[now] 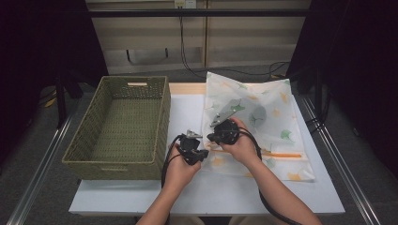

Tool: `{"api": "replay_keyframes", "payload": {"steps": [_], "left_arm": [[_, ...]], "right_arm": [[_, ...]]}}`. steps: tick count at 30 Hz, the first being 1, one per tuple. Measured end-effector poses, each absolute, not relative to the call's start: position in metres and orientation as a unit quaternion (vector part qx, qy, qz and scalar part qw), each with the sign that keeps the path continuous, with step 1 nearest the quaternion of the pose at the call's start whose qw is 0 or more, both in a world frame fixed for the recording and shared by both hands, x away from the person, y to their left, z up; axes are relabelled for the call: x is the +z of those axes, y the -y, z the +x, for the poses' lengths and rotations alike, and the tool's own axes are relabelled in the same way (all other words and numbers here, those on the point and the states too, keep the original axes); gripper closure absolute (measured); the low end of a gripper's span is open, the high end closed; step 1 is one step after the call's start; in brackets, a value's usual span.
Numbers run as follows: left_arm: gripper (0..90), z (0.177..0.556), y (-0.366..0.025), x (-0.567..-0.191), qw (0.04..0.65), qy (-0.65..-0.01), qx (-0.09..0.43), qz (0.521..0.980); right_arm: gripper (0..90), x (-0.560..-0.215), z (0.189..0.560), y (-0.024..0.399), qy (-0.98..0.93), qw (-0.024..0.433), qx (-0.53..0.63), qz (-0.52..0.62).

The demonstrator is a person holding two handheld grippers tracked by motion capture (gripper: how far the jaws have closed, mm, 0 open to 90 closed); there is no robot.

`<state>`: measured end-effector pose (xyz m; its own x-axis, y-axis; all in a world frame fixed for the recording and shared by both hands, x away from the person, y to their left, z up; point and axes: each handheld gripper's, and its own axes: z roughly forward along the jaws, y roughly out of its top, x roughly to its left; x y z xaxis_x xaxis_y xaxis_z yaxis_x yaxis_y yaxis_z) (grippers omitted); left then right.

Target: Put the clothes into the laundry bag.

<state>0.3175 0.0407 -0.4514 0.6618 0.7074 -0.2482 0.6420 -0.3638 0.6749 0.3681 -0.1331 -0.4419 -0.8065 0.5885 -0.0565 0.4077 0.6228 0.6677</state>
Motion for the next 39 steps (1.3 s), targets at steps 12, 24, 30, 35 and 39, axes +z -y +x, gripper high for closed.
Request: {"api": "replay_keyframes", "payload": {"steps": [12, 24, 30, 35, 39], "left_arm": [[90.0, 0.318, -0.041, -0.451, 0.386, -0.408, 0.041, 0.826], [90.0, 0.318, -0.041, -0.452, 0.387, -0.407, 0.041, 0.826], [90.0, 0.318, -0.042, -0.451, 0.392, -0.407, 0.041, 0.824], [90.0, 0.318, -0.041, -0.451, 0.39, -0.407, 0.041, 0.825], [90.0, 0.318, -0.041, -0.452, 0.392, -0.408, 0.042, 0.824]], "right_arm": [[77.1, -0.44, 0.363, 0.138, -0.871, 0.116, 0.374, 0.296], [53.5, -0.444, 0.368, 0.116, -0.878, 0.114, 0.374, 0.276], [52.4, -0.449, 0.368, 0.111, -0.889, 0.111, 0.357, 0.265], [61.9, -0.452, 0.369, 0.115, -0.896, 0.114, 0.341, 0.259], [78.1, -0.45, 0.367, 0.12, -0.894, 0.11, 0.343, 0.266]]}}
